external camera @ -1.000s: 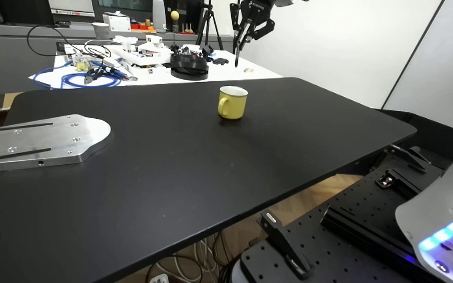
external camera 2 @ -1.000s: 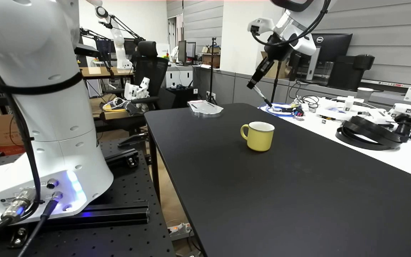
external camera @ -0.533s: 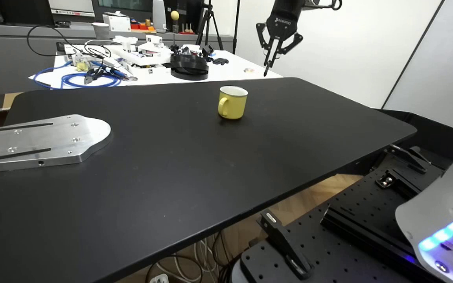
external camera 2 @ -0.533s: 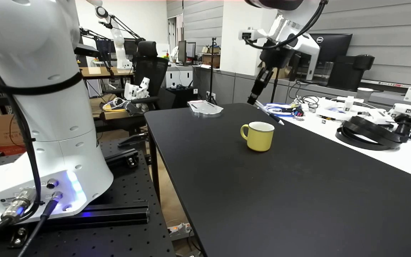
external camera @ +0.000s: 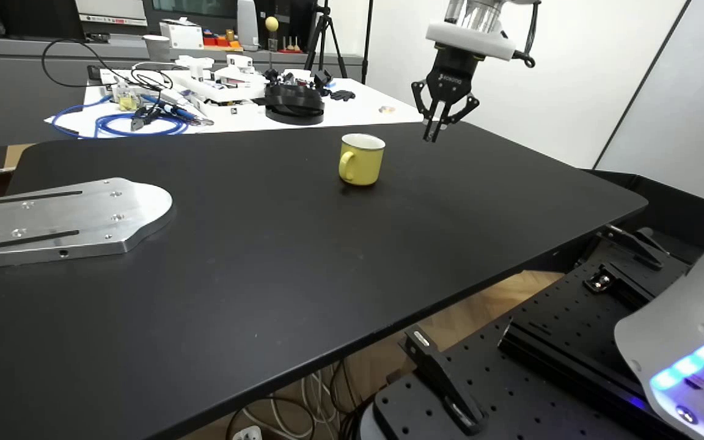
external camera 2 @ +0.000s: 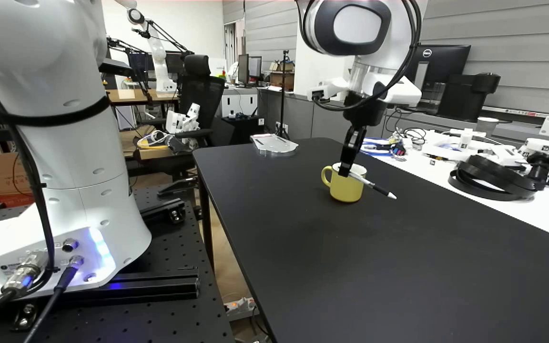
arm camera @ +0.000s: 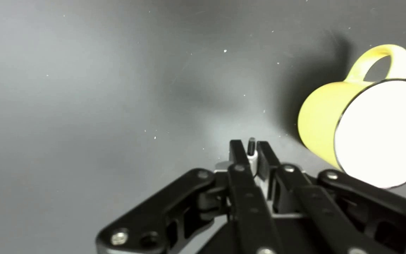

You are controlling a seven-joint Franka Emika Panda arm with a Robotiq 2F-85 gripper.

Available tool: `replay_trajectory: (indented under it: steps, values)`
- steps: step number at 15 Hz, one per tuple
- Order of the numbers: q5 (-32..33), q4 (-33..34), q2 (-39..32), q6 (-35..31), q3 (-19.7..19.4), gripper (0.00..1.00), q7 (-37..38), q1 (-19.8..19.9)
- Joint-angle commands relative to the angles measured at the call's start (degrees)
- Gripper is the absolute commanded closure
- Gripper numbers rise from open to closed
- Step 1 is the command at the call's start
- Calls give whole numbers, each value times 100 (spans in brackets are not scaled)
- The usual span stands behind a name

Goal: Remove the pen from the cup

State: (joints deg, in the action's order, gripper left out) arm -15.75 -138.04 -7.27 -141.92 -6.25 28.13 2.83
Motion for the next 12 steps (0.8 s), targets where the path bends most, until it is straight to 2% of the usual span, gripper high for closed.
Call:
replay_trajectory:
  steps: [1, 7, 12]
  values:
    - [285, -167, -281, -522, -108, 97, 256, 15]
    - [700, -156, -974, -811, -503, 97, 373, -32]
    - [829, -119, -1245, -817, -711, 97, 377, -109]
